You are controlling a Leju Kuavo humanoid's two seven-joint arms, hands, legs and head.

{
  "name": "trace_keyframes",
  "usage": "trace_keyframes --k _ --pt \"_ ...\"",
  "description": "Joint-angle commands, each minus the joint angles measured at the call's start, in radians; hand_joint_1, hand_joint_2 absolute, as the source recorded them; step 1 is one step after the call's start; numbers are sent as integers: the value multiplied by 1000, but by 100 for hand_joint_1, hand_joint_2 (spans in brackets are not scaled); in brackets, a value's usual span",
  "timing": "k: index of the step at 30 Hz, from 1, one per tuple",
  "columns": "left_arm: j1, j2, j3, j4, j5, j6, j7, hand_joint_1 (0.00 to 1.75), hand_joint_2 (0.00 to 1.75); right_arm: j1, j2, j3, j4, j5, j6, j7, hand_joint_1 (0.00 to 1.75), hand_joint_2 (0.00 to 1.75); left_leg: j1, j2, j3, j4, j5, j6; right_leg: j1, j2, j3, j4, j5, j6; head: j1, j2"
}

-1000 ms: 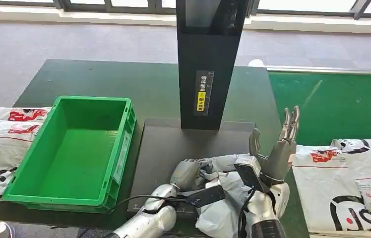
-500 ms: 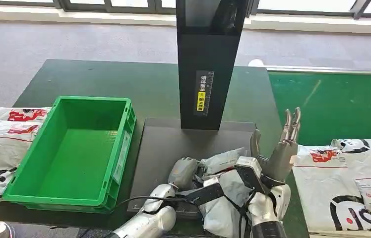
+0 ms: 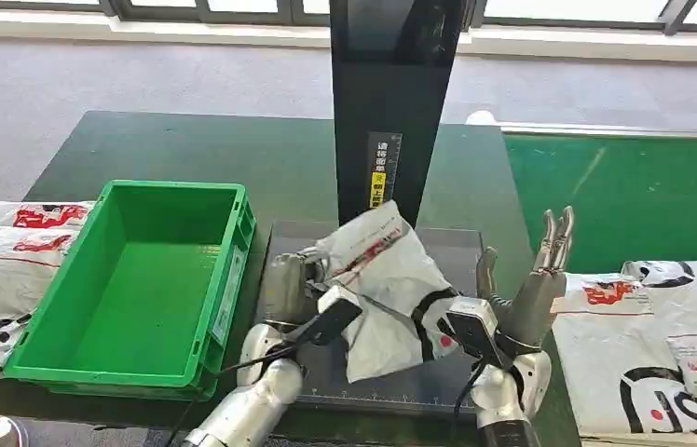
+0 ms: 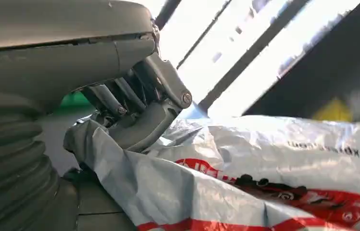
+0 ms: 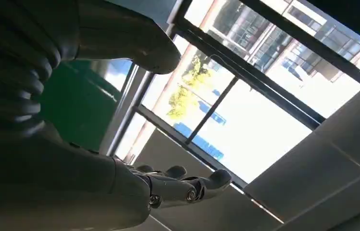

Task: Moved the parcel from conveyor to table for the left to box.

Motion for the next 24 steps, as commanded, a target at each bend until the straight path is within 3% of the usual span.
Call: trace_keyframes --k 1,8,13,24 --pt "124 -16 274 -272 -21 2 -16 175 175 -38 9 -46 31 -9 3 2 0 175 0 3 2 -2 -1 0 0 2 2 -2 0 -1 0 0" --pt "150 -16 310 -343 -63 2 4 175 175 -44 5 -38 38 -14 3 2 0 175 0 1 2 -2 -1 0 0 0 3 -2 -1 -1 0 0" --pt "223 -16 459 -600 -153 2 64 175 175 -58 2 -35 56 -15 3 2 0 175 0 4 2 -2 -1 0 1 3 1 -1 0 -2 0 0" --pt "240 -16 769 -653 -42 2 -17 175 175 -26 -12 -31 37 -29 3 2 0 175 1 2 3 -4 -1 -1 1 1 3 -2 -2 -3 0 0"
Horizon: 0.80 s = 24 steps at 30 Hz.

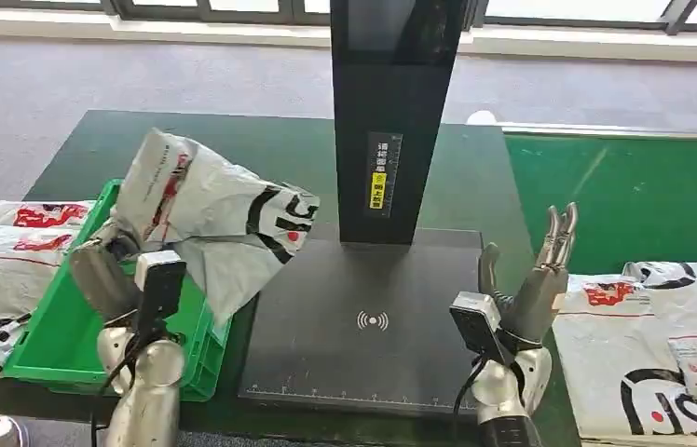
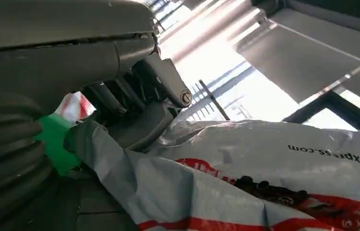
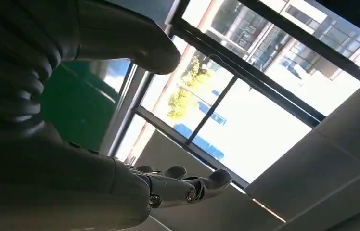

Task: Moved the parcel from conveyor to table for the left to box.

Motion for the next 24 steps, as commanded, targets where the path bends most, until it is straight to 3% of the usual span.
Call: trace_keyframes --k 1,10,11,23,24 --pt "69 -48 291 -58 18 -4 -22 175 175 -8 -11 -33 30 -7 3 1 0 175 -1 5 6 -4 -1 0 0 3 4 -4 0 -1 0 0" --pt "65 -48 314 -37 -3 -4 11 175 175 10 -11 -36 16 -8 3 1 0 175 -1 2 3 -2 -1 0 -1 0 3 -2 0 -1 0 0" --pt "61 -48 326 -38 13 -4 7 0 175 11 -12 -34 16 -10 3 1 0 175 -1 2 4 -3 0 0 -1 0 4 -3 0 -1 0 0" --pt "68 -48 315 -41 -15 -4 31 0 175 16 -6 -38 15 -1 3 1 0 175 0 1 3 -1 -1 0 0 -1 3 -2 -1 0 0 0" --pt "70 -48 307 -44 -27 -4 37 0 0 15 -7 -39 17 0 3 1 0 175 -1 1 4 -3 -1 0 -1 -1 4 -3 -1 -1 0 0"
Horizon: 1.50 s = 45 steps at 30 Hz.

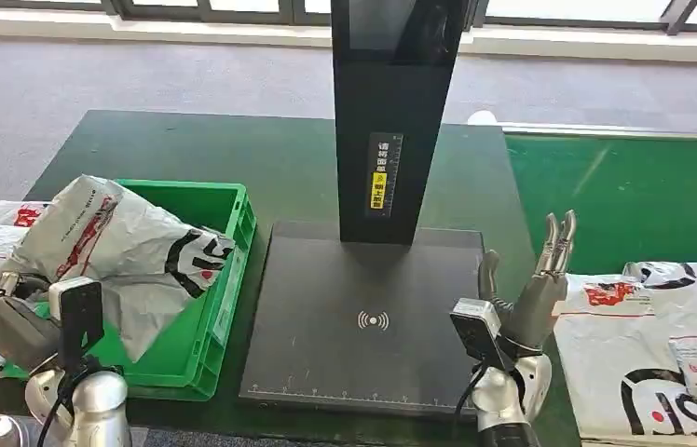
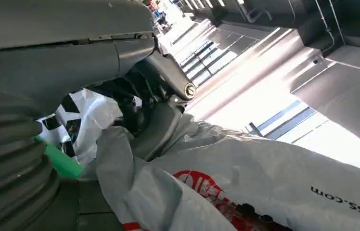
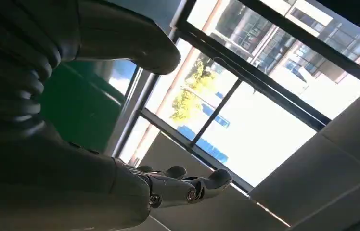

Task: Moved the parcel from conveyor to table for the left to box.

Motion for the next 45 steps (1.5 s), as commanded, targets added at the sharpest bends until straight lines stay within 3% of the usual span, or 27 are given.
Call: trace_keyframes --k 1,23,24,35,45 --pt "17 -47 43 10 -40 -4 32 0 0 -10 -5 -39 21 1 3 2 0 175 0 0 2 -1 0 0 0 0 2 -2 0 0 0 0" --pt "46 -47 -40 4 -152 -4 111 0 0 -27 -6 -46 59 10 3 2 0 175 -1 1 4 -3 0 1 -1 0 4 -3 0 0 0 0" --pt "46 -47 -47 8 -162 -4 115 0 175 -27 -6 -48 60 12 3 2 0 175 -1 0 3 -2 0 0 -1 -1 3 -2 0 0 0 0" --pt "42 -47 -116 85 -386 -4 288 0 175 -14 3 -73 40 29 13 2 0 175 -1 -1 4 -4 0 1 -1 -3 5 -4 0 0 0 0" --pt "41 -47 -123 101 -440 -4 320 0 175 -14 7 -84 42 34 19 2 0 175 -1 0 3 -2 0 0 -1 -1 3 -2 0 0 0 0"
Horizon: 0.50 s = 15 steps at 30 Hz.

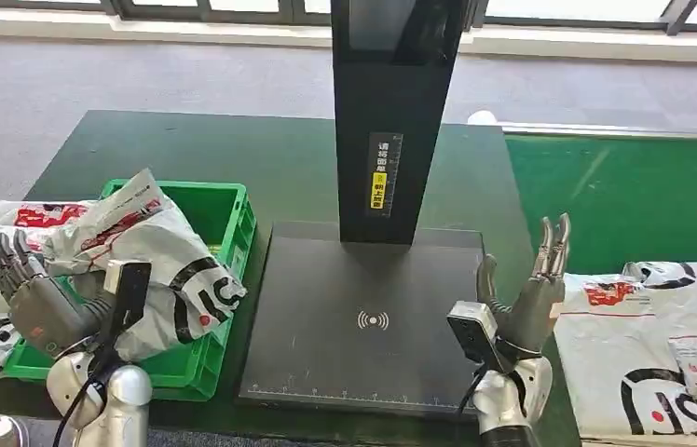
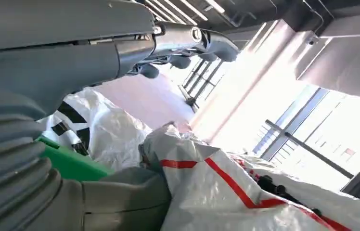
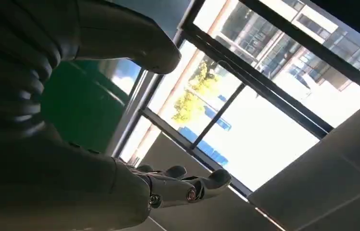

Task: Moved the parcel from conveyor to table for the left to box.

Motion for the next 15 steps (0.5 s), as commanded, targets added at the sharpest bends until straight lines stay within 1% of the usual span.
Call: trace_keyframes --k 1,3,5,14,15 --pt "48 -46 -54 50 -19 -4 19 0 175 -21 7 -65 30 0 3 2 0 175 -1 -1 4 -3 0 0 -1 -1 4 -3 -1 0 0 0" --pt "50 -46 -55 42 -14 -4 17 0 175 -16 5 -64 32 3 4 2 0 175 -1 0 6 -5 0 1 -1 -1 6 -5 0 0 0 0" --pt "52 -46 -56 40 -13 -4 17 0 175 -15 4 -63 33 4 4 2 0 175 -1 0 3 -2 0 0 -1 -1 3 -2 -1 0 0 0" --pt "56 -46 -59 42 -15 -4 16 0 175 -14 2 -62 37 5 4 2 0 175 -1 0 4 -3 0 1 -1 -1 4 -3 0 0 0 0" --pt "62 -46 -57 20 -7 -4 21 0 175 -13 2 -65 39 5 2 2 0 175 -1 0 3 -2 0 0 -1 -1 3 -2 0 0 0 0"
